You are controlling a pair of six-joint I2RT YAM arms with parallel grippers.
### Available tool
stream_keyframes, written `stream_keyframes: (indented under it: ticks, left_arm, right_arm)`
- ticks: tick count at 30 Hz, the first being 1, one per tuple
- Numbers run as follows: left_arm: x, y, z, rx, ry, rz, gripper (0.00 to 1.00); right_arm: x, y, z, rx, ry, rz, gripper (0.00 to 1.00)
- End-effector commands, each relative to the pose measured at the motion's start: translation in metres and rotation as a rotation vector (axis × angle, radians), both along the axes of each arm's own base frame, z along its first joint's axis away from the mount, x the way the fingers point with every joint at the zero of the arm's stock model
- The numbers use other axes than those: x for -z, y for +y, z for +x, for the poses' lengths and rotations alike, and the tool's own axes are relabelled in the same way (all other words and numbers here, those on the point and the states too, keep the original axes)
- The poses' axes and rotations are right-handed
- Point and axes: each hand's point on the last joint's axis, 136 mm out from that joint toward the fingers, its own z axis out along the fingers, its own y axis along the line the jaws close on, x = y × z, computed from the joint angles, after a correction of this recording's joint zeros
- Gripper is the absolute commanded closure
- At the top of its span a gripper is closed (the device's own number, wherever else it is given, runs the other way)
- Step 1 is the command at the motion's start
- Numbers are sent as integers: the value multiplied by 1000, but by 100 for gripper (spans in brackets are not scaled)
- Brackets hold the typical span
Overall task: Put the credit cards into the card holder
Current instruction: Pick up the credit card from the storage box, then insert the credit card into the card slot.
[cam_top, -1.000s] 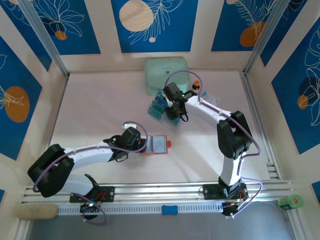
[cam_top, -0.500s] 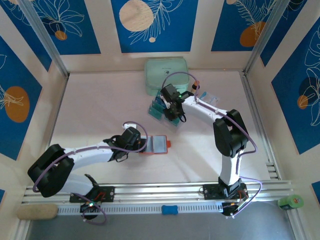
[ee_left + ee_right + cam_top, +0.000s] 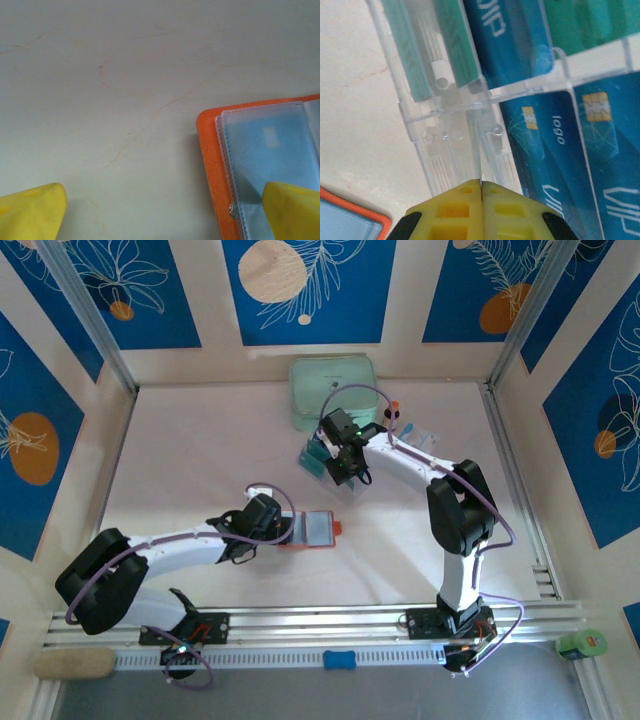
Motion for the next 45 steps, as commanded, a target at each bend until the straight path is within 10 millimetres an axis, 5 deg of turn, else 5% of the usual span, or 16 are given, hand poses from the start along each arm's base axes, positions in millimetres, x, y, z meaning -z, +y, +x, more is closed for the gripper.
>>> stream_keyframes:
  ticks: [1, 16, 24, 34, 45]
  left_arm:
    - [-6, 1, 3, -18, -17, -30, 0]
    - [-31, -8, 8, 11, -47, -61, 0]
    - [-51, -24, 9, 111, -69, -72, 0]
    - [-22, -22, 1, 138, 17, 0, 0]
    - [-1, -8, -4, 101, 48, 59, 0]
  right_arm:
    - [-20, 6, -6, -65, -40, 24, 100]
    - [-97, 32, -27, -114, -152, 190, 100]
    - [-124, 42, -59, 53, -70, 596, 100]
    - [-84, 35, -88, 281, 119, 936, 100]
    - [-35, 45, -108, 374, 211, 973, 100]
